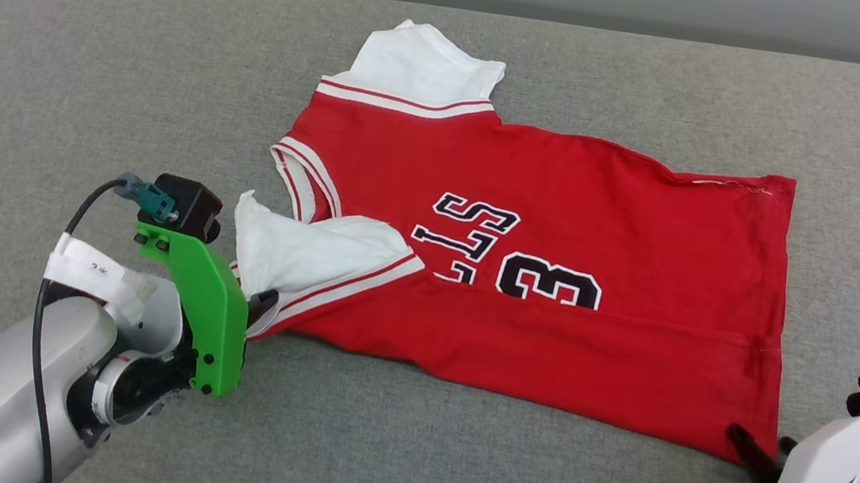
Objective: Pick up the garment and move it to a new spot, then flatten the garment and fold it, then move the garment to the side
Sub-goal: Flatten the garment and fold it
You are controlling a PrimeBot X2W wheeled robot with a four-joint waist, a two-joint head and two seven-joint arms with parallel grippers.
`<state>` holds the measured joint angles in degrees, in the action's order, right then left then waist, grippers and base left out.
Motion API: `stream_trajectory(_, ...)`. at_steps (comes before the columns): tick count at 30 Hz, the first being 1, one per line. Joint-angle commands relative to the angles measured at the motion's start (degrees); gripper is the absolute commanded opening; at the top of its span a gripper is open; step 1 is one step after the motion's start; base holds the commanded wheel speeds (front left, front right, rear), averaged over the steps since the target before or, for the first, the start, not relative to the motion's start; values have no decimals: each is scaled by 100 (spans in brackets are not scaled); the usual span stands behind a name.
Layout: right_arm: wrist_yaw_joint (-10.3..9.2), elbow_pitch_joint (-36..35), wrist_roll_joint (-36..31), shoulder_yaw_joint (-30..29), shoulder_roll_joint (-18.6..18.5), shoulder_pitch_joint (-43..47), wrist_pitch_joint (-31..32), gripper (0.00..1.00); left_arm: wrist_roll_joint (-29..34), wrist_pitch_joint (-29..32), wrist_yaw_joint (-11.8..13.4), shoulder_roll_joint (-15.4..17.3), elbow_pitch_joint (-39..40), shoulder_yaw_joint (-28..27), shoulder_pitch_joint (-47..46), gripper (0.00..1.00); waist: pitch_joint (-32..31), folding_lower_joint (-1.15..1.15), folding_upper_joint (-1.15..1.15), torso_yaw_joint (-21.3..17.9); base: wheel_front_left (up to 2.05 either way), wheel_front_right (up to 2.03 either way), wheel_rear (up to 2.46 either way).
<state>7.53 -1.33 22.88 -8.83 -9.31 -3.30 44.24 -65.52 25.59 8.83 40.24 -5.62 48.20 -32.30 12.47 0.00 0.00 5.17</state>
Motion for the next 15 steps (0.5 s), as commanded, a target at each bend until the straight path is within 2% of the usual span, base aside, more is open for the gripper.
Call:
stream_trajectory(1, -4, 90, -6, 82, -14, -116, 59, 100, 84, -16, 27, 59, 40, -21, 61, 0, 81, 0, 0, 46, 0, 0, 0)
stream_trajectory(5, -4, 557, 29, 405, 70, -235, 300, 100, 88, -51, 51, 62, 92, -34, 69, 0, 197, 0, 0, 94, 0, 0, 0)
stream_trajectory(6, -4, 634, 15, 441, 79, -235, 377, 60, 91, -64, 55, 66, 84, -43, 67, 0, 210, 0, 0, 97, 0, 0, 0)
stream_trajectory(8, -4, 740, 41, 479, 116, -257, 504, 9, 95, -99, 47, 70, 64, -59, 62, 0, 225, 0, 0, 98, 0, 0, 0)
stream_trajectory(9, -4, 756, 33, 502, 112, -278, 509, 0, 97, -112, 42, 73, 53, -63, 64, 0, 225, 0, 0, 95, 0, 0, 0)
stream_trajectory(15, -4, 719, 26, 525, 18, -417, 446, 0, 149, -206, 35, 81, 21, -43, 118, 0, 73, 0, 0, 81, 0, 0, 0)
